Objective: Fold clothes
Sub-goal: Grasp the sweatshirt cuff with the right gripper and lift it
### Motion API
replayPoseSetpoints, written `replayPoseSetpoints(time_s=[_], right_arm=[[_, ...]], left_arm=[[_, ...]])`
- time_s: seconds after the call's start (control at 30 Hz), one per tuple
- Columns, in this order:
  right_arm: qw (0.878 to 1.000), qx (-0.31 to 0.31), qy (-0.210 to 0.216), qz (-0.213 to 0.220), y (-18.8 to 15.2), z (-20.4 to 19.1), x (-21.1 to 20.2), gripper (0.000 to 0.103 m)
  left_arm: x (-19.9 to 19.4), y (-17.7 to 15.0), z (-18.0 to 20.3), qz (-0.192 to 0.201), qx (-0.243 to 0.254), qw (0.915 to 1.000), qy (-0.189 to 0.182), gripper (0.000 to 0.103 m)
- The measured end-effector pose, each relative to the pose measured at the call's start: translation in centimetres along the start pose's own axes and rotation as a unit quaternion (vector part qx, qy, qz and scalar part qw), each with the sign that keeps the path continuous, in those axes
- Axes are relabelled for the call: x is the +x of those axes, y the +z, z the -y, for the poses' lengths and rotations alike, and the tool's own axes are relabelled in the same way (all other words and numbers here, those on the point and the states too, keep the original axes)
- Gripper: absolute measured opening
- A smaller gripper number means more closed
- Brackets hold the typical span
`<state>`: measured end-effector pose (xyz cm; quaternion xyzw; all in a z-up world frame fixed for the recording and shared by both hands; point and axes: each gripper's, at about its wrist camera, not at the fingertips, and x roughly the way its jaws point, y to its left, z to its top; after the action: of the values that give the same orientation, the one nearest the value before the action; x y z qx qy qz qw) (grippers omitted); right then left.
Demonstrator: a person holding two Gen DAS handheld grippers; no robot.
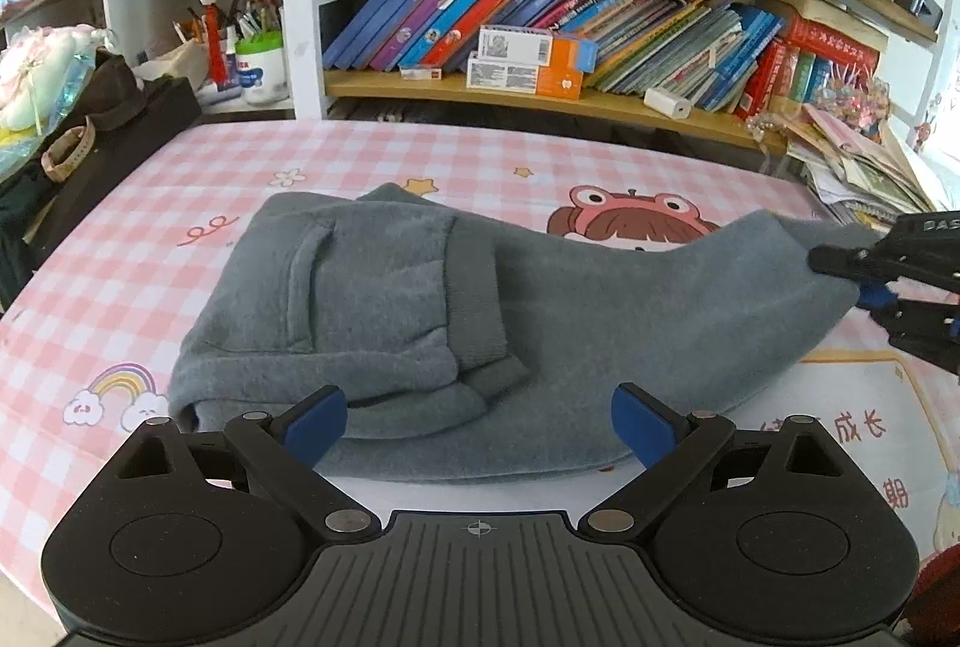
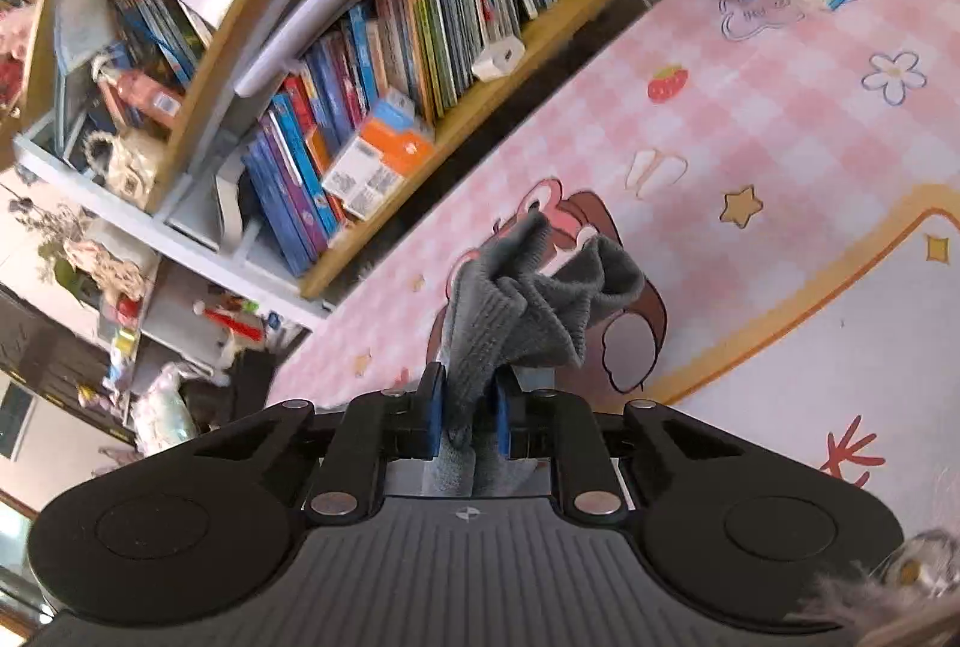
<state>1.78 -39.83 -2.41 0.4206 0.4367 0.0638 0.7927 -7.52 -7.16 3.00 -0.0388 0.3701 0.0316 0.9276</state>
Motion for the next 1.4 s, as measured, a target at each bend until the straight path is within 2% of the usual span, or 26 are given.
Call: replayPoseSetpoints(time_s=[0.1, 0.17, 0.2, 0.23, 0.3, 0.47, 0.6, 0.73, 0.83, 1.4], right_arm=[[1.000, 0.010, -0.002, -0.003, 0.3, 0.4, 0.2, 0.016], [1.000, 0.016, -0.004, -0.006, 0.4, 0.6, 0.4, 0.021], [1.000, 0.019, -0.004, -0.007, 0.5, 0.8, 0.4, 0.025], [1.000, 0.022, -0.005, -0.008, 0.6, 0.9, 0.5, 0.035], [1.000, 0.027, -0.011, -0.005, 0.7, 1.1, 0.7, 0.047], [1.000, 0.023, -0.003, 0.007, 1.0, 1.1, 1.7, 0.048], [1.000, -0.017, -0.009, -0.007, 0.9, 0.4, 2.8, 0.024], [1.000, -0.028, 0.010, -0.005, 1.1, 0.6, 2.2, 0.015], [1.000, -0.025, 0.016, 0.005, 1.4, 1.0, 1.0, 0.014], [0.992, 0.047, -0.037, 0.109, 4.8, 6.4, -6.6, 0.014]], left_arm=[[-0.1, -0.2, 0.2, -0.001, 0.000, 1.0000, 0.004, 0.097], [-0.1, -0.2, 0.1, -0.001, -0.005, 1.0000, 0.007, 0.097], [-0.1, -0.2, 0.1, -0.001, -0.007, 0.9999, 0.009, 0.097], [-0.1, -0.2, 0.0, -0.002, -0.008, 0.9999, 0.010, 0.097], [-0.1, -0.1, 0.1, -0.003, -0.008, 0.9999, 0.012, 0.097], [0.1, 0.2, 0.3, -0.004, 0.002, 0.9999, 0.012, 0.097], [0.4, 0.4, 0.4, -0.005, 0.005, 0.9999, 0.009, 0.097], [1.0, 0.7, 0.7, -0.007, 0.008, 0.9999, 0.001, 0.097], [1.4, 1.0, 1.3, -0.006, 0.017, 0.9998, -0.009, 0.097], [2.6, 1.9, 2.8, 0.011, 0.047, 0.9966, -0.066, 0.097]])
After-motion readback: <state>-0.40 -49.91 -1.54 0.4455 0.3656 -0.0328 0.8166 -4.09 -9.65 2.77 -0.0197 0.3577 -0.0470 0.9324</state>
